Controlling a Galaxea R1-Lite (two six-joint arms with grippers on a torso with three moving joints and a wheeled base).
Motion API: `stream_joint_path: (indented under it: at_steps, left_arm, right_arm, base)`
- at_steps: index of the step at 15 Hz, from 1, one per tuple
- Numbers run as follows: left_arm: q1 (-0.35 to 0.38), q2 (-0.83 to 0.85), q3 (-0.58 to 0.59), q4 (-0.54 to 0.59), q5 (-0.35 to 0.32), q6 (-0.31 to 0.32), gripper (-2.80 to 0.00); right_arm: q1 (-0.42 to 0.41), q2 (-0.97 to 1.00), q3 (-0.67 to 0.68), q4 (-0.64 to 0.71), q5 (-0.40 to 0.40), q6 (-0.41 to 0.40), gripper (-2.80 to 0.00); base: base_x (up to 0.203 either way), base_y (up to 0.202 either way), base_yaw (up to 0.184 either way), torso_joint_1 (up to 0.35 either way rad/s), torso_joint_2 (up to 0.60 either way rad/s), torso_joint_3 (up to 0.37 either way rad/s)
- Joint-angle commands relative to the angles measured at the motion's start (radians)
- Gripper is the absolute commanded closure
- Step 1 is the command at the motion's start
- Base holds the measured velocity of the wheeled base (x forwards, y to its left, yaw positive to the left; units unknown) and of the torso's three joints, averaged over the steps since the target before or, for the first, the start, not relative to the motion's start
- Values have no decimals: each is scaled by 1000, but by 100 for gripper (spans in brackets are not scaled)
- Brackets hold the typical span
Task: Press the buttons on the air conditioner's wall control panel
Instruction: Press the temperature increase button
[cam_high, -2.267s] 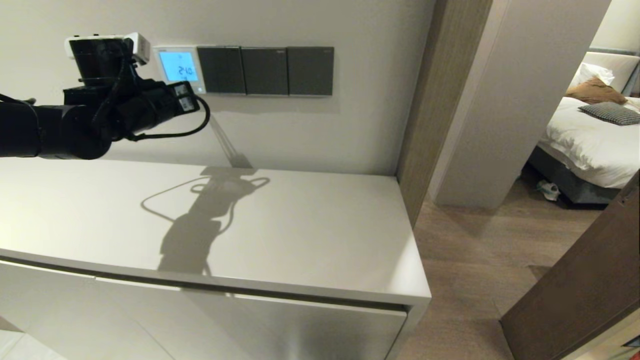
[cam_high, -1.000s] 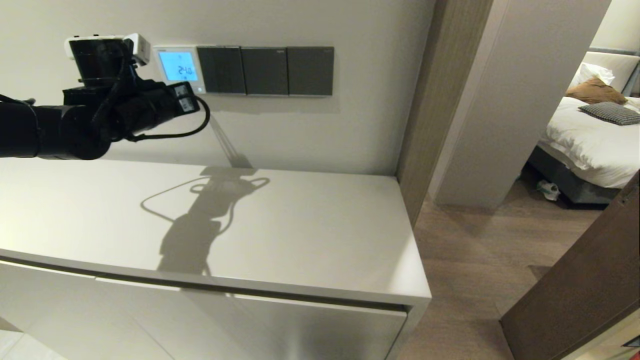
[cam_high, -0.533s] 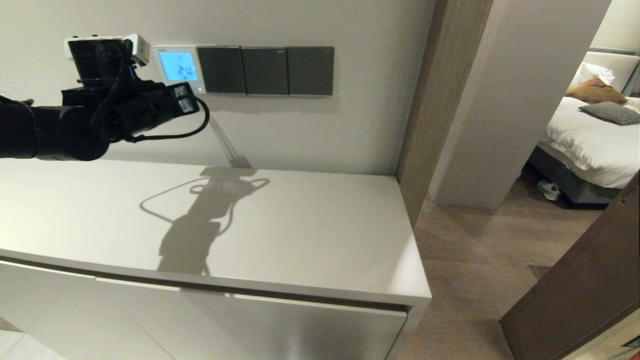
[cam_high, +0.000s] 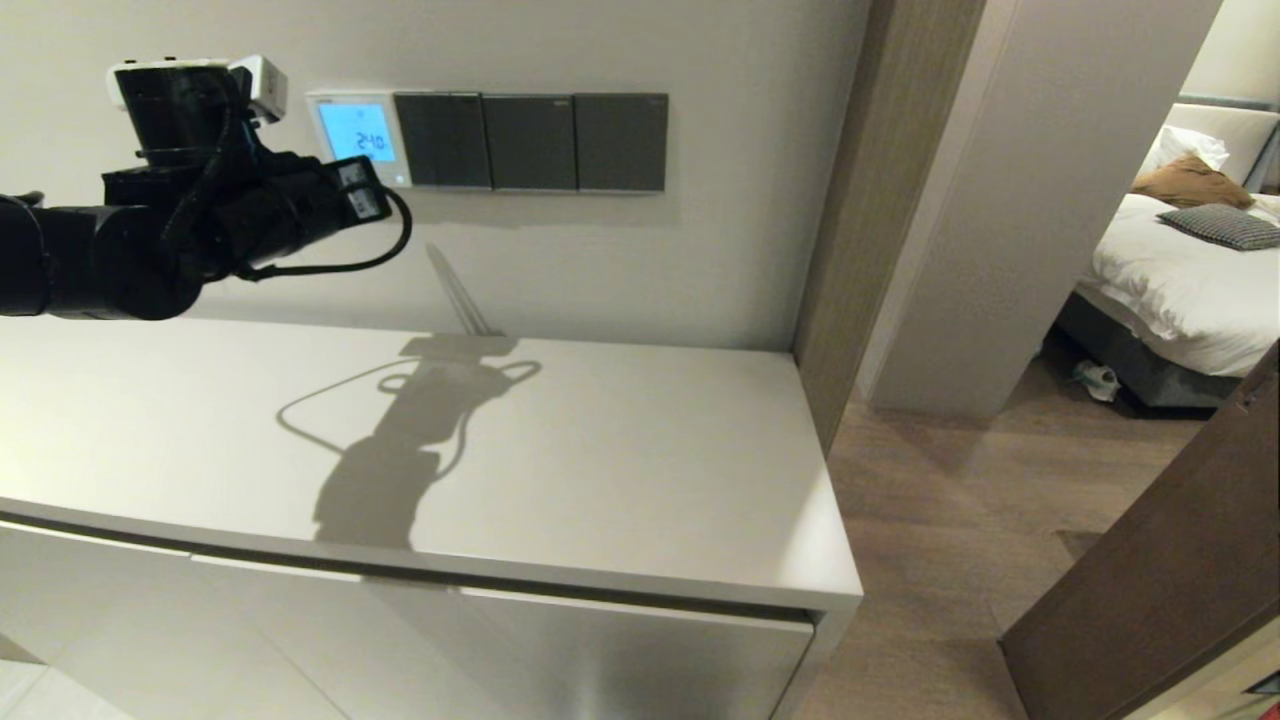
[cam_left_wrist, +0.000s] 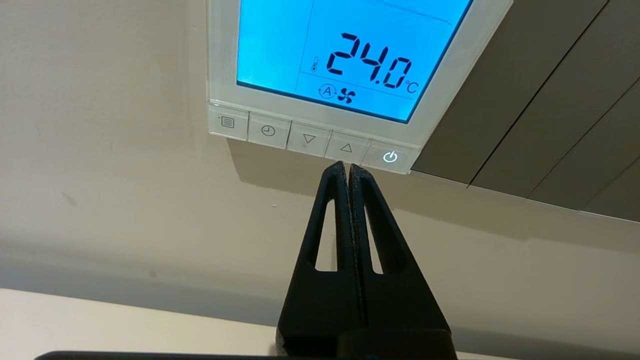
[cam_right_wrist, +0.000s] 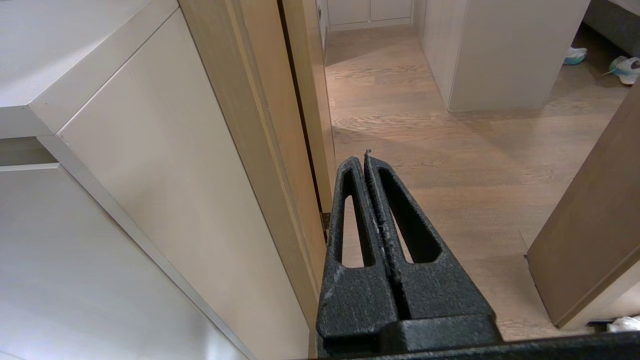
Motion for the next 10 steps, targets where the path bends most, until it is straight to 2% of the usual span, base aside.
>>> stream_joint_path:
  at_steps: [1,10]
  left_arm:
    - [0,10,-10,-2,-1,0,0]
    - [-4,46,-39,-2,-2,0,0]
  right_arm:
    - [0,1,2,0,0,0,0]
    - [0,1,2,0,0,0,0]
  base:
    - [0,0,0,0,0,0]
    - [0,0,0,0,0,0]
